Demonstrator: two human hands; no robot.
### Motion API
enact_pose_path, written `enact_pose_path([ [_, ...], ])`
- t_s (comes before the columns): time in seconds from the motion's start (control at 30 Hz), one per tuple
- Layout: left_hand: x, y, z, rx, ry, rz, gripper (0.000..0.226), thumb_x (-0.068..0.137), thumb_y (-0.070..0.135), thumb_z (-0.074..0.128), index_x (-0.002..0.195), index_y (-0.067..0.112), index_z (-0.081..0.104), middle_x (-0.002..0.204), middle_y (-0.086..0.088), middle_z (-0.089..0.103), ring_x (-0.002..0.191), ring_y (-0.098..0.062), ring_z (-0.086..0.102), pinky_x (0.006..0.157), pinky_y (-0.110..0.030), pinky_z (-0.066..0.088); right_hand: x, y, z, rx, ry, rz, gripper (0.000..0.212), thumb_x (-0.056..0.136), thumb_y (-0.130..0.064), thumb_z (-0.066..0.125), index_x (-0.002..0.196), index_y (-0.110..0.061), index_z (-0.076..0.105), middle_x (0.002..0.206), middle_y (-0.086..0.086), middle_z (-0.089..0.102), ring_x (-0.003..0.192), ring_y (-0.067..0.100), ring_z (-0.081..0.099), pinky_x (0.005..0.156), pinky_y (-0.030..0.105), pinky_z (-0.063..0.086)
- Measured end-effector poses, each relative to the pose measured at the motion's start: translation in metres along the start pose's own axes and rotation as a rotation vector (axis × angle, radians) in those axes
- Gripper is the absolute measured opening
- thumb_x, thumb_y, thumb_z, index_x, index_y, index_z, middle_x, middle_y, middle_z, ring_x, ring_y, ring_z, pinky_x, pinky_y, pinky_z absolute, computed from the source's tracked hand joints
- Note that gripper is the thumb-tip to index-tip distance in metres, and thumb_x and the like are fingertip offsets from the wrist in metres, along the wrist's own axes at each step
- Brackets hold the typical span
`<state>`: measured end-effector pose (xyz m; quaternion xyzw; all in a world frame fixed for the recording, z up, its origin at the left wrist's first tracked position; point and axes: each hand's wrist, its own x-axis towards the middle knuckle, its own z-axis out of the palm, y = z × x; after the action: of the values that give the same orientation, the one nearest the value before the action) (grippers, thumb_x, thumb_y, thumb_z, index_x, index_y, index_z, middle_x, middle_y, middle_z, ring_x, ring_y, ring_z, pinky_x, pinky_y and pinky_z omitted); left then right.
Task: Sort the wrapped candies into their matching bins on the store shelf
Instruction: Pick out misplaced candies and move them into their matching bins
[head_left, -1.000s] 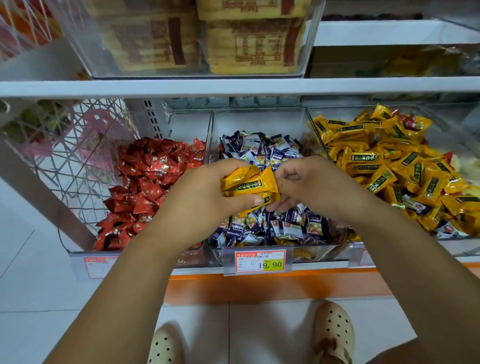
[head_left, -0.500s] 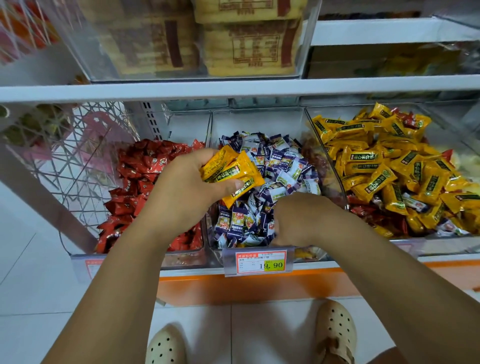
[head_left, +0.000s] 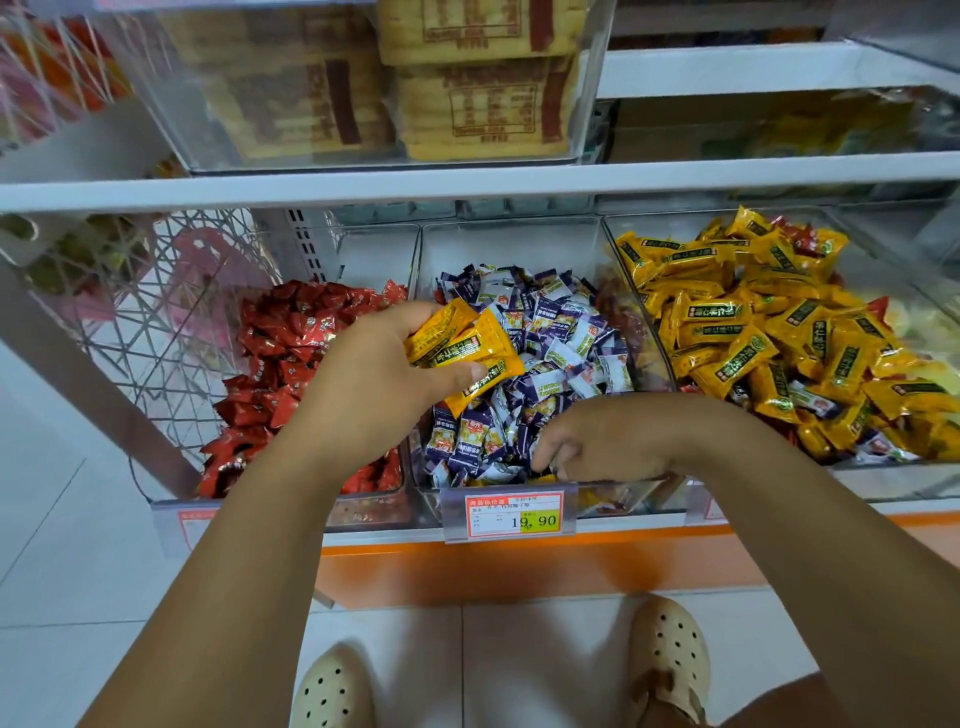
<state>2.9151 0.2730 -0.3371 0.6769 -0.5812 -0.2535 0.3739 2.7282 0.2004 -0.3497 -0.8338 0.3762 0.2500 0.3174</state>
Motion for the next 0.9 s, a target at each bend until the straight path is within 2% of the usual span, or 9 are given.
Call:
enact_pose_path([
  [0.07,0.000,0.001,0.001,0.013,-0.005,-0.001,0.018,0.080,0.028,0.076,0.096,0.028,0.069,0.079,0.007,0.070,0.066,-0.005,0.062,0.059,-0.014,0.044,0.000,0.002,-0.003,0.019,-0.032,-0.017,0.036,0.101,-0.015,0.046,0.135,-0.022,0.053,0.132,0.001,0.057,0.119,0.022,0.054,0.101,0.036,0.045],
  [0.27,0.001,0.003,-0.001,0.025,-0.014,-0.014,0.016,0.081,0.029,0.075,0.096,0.028,0.069,0.082,0.006,0.071,0.073,-0.009,0.064,0.070,-0.025,0.050,0.002,0.008,-0.001,0.209,-0.009,-0.056,0.034,0.098,-0.029,0.053,0.131,-0.027,0.053,0.124,-0.006,0.057,0.112,0.017,0.058,0.102,0.035,0.045],
  [0.4,0.003,0.003,0.001,0.004,0.050,0.001,0.012,0.082,0.030,0.073,0.093,0.027,0.069,0.072,0.010,0.068,0.059,-0.001,0.057,0.052,-0.010,0.039,-0.001,0.008,0.002,0.677,0.319,-0.053,0.037,0.100,-0.033,0.047,0.134,-0.019,0.047,0.115,-0.008,0.058,0.092,0.013,0.064,0.079,0.026,0.052],
  [0.5,0.005,0.009,0.010,-0.100,0.089,-0.025,0.008,0.085,0.028,0.070,0.092,0.025,0.067,0.057,0.019,0.060,0.046,0.003,0.050,0.043,-0.007,0.034,-0.004,0.003,0.001,1.317,0.474,-0.177,0.030,0.102,-0.025,0.044,0.127,-0.010,0.049,0.113,0.013,0.062,0.089,0.025,0.070,0.076,0.038,0.059],
  [0.57,0.008,0.018,0.023,-0.168,0.078,-0.029,0.008,0.087,0.025,0.068,0.095,0.023,0.066,0.058,0.019,0.062,0.047,0.004,0.052,0.042,-0.009,0.038,-0.006,-0.002,0.004,1.529,0.486,-0.280,0.033,0.100,-0.027,0.048,0.129,-0.012,0.050,0.124,0.015,0.058,0.080,0.024,0.069,0.068,0.040,0.059],
  [0.67,0.011,0.039,0.050,-0.243,0.006,-0.008,0.007,0.093,0.024,0.060,0.098,0.026,0.064,0.071,0.012,0.069,0.052,-0.001,0.057,0.049,-0.017,0.046,-0.014,0.006,0.011,1.418,0.664,-0.324,0.035,0.093,-0.027,0.060,0.125,-0.013,0.055,0.116,0.007,0.062,0.070,0.017,0.063,0.055,0.028,0.051],
  [0.77,0.016,0.068,0.074,-0.367,-0.120,-0.023,0.013,0.098,0.024,0.051,0.106,0.025,0.061,0.084,-0.002,0.071,0.063,-0.017,0.063,0.058,-0.027,0.053,-0.034,0.030,0.007,1.300,0.932,-0.298,0.010,0.092,-0.021,0.062,0.101,-0.017,0.062,0.091,0.005,0.069,0.071,0.025,0.062,0.055,0.030,0.048],
  [0.8,0.021,0.077,0.082,-0.375,-0.144,-0.015,0.014,0.099,0.024,0.050,0.107,0.028,0.061,0.088,-0.004,0.070,0.067,-0.020,0.064,0.058,-0.029,0.054,-0.041,0.043,0.003,1.217,1.046,-0.264,0.005,0.093,-0.022,0.061,0.094,-0.017,0.060,0.085,0.005,0.066,0.072,0.023,0.060,0.057,0.030,0.048],
  [0.9,0.051,0.098,0.110,-0.103,-0.081,0.140,0.014,0.098,0.023,0.050,0.092,0.033,0.059,0.088,-0.002,0.067,0.076,-0.017,0.064,0.062,-0.027,0.047,-0.061,0.089,-0.012,0.709,1.391,-0.037,0.028,0.094,-0.026,0.059,0.074,-0.020,0.039,0.063,-0.004,0.039,0.054,0.008,0.038,0.051,0.015,0.032],
])
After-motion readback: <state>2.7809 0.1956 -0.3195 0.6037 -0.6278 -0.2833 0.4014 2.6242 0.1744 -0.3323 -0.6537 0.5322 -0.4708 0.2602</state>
